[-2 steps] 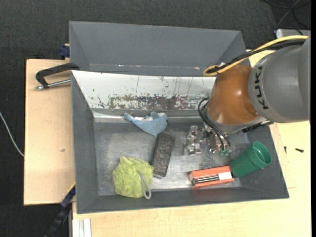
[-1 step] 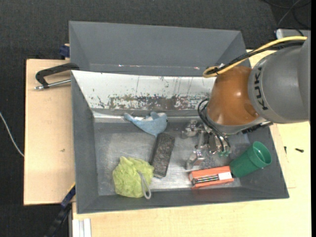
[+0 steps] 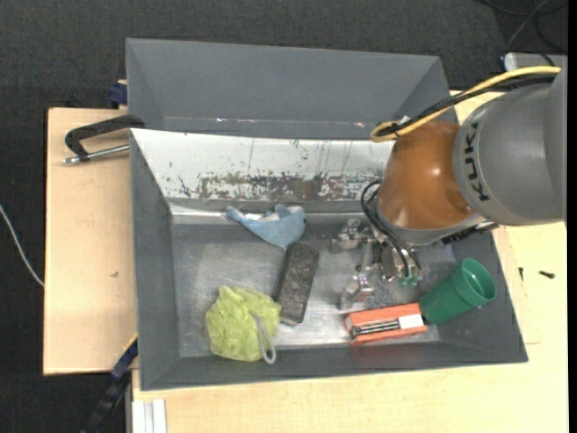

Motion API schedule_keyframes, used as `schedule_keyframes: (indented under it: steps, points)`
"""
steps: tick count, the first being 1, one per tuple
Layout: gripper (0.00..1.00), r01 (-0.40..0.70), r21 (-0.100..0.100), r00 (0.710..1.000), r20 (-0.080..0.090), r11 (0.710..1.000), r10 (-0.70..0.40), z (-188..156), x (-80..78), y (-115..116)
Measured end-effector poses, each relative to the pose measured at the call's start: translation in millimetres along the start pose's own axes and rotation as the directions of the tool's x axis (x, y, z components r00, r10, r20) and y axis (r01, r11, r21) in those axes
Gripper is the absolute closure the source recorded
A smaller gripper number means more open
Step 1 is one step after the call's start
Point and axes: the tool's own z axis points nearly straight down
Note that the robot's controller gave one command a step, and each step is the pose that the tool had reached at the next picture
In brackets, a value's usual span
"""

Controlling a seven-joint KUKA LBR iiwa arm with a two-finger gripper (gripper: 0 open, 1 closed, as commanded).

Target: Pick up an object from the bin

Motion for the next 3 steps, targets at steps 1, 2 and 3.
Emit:
schedule_keyframes:
  steps: [1, 2, 3]
  points:
    - [0.00, -0.054, 0.001, 0.999, -0.008, 0.999, 0.054, -35, -5.2, 14]
    - [0.00, 0.027, 0.000, 1.000, 0.006, 1.000, -0.027, -47, -18.7, 52]
    - [1.00, 0.060, 0.007, 0.998, -0.002, 0.998, -0.060, -17, -21.9, 70]
